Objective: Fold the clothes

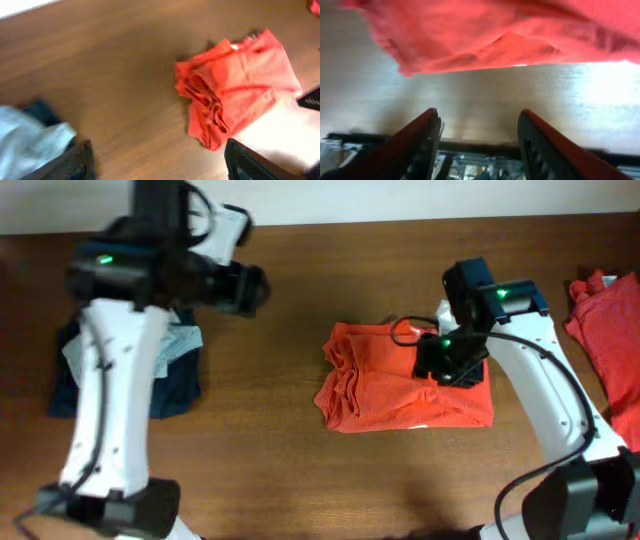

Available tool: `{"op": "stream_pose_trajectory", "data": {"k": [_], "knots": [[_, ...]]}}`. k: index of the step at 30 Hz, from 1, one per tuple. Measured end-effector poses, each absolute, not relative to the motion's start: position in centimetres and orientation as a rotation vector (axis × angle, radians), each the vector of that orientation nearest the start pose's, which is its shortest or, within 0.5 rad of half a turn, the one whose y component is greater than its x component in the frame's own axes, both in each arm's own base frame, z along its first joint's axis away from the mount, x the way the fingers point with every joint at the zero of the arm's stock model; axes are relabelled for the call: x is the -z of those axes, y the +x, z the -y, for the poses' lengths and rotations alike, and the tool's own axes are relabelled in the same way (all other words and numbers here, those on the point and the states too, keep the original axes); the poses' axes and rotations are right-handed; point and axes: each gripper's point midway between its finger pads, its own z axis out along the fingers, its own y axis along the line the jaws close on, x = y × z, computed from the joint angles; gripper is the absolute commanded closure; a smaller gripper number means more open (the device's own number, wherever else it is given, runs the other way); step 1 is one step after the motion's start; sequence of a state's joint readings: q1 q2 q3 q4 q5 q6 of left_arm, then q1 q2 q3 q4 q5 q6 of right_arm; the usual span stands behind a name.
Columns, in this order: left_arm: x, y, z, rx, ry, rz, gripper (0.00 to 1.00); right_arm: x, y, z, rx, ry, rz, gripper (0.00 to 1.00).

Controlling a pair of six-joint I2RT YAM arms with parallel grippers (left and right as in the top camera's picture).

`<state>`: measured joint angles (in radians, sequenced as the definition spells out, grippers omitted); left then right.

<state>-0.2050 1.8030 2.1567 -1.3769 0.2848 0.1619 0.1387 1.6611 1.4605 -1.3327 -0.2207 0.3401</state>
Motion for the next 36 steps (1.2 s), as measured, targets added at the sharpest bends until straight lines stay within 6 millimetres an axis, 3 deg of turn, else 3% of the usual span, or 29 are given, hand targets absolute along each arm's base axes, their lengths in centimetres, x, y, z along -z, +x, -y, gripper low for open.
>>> {"op": "stream_pose_trajectory", "data": {"k": [3,6,11,15,17,21,26,36], "knots": [[-26.5,40.1,16.2,0.426,0.671,-2.586,0.17,-11.4,28.9,-7.1,-0.333,0.356,-3.158,0.38],[-22.0,40.0,18.5,0.456,0.750,-2.687,0.17,-8.5,27.6,-6.2,-0.302,0.430,-3.207,0.37],[-16.7,38.5,21.4,0.554,0.850,-2.829,0.28,-6.6,27.8,-4.6,-0.208,0.449,-3.182,0.37],[-14.9,36.7,22.5,0.612,0.881,-2.917,0.28,-6.7,28.5,-3.7,-0.186,0.451,-3.152,0.32],[-14.8,36.2,22.9,0.623,0.872,-2.944,0.28,-7.0,29.1,-3.0,-0.191,0.487,-3.130,0.26],[-14.8,34.4,23.0,0.637,0.827,-3.034,0.29,-7.9,30.2,-1.1,-0.225,0.584,-3.075,0.24],[-13.7,32.5,24.0,0.625,0.772,-3.125,0.28,-8.0,29.4,0.9,-0.250,0.711,-3.078,0.24],[-6.0,29.4,29.1,0.599,0.581,-3.203,0.28,-8.0,29.2,1.4,-0.267,0.702,-3.083,0.24]]}}
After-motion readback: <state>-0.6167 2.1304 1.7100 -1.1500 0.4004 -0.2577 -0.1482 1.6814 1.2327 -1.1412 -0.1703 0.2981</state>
